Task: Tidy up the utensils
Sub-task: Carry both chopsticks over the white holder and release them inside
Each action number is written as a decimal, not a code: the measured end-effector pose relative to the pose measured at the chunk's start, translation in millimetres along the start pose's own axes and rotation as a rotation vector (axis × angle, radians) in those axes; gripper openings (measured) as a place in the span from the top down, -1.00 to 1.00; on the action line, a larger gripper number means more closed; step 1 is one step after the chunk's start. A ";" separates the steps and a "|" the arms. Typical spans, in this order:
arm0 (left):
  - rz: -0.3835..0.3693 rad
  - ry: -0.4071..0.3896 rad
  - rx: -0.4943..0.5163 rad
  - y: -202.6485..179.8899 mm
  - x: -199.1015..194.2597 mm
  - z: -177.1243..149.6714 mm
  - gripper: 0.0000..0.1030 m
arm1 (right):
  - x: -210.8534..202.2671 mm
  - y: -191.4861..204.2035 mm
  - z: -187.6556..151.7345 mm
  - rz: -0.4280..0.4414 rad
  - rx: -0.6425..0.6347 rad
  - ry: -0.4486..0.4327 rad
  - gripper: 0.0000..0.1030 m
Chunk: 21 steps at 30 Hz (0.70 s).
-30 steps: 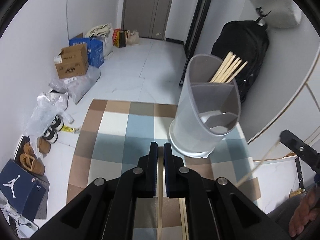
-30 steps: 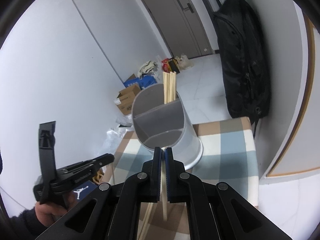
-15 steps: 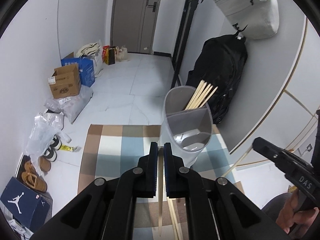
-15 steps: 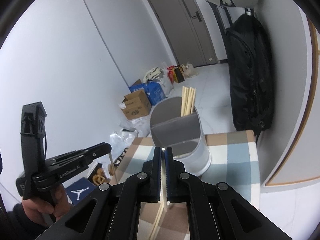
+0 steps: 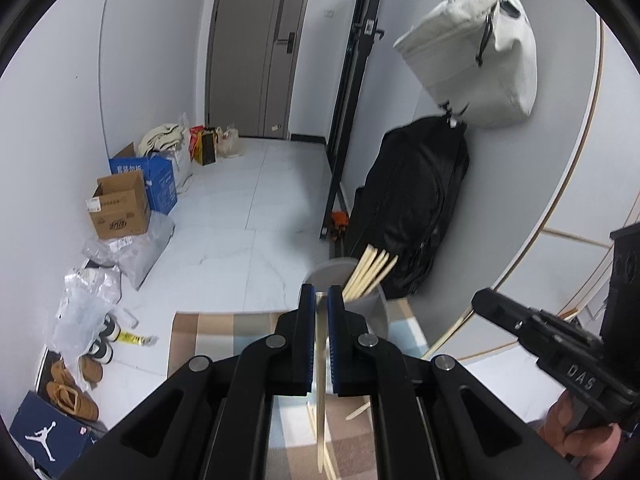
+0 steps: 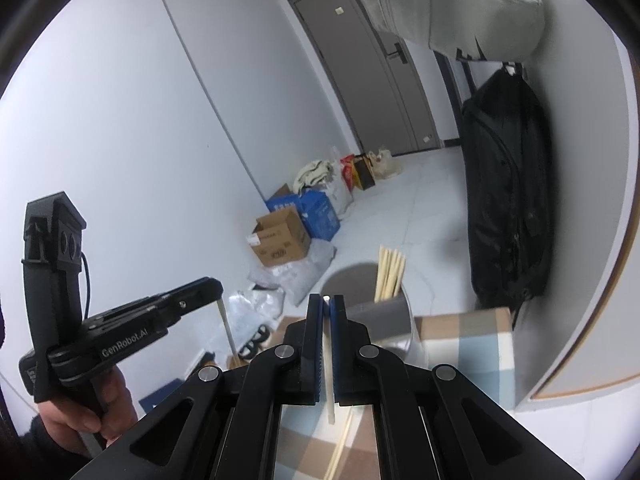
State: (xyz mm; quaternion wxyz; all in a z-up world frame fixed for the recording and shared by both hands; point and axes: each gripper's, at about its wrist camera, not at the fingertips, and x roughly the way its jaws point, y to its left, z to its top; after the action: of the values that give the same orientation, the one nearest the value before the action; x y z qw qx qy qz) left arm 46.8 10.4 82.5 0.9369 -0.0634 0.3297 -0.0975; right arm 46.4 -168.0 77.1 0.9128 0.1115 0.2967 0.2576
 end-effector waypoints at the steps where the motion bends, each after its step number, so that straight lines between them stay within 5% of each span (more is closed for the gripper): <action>1: -0.005 -0.009 -0.003 0.2 -0.5 6.6 0.96 | -0.1 0.4 6.2 -0.001 -0.002 -0.008 0.94; 21: -0.012 -0.098 0.005 -10.1 35.2 82.1 0.96 | 25.0 -5.8 96.2 -0.012 -0.030 -0.080 0.94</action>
State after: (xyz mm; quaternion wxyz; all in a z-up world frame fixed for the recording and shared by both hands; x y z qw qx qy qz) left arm 124.0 -2.8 126.6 0.9515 -0.0678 0.2827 -0.1009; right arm 123.5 -164.4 139.8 0.9271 0.1061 0.2566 0.2517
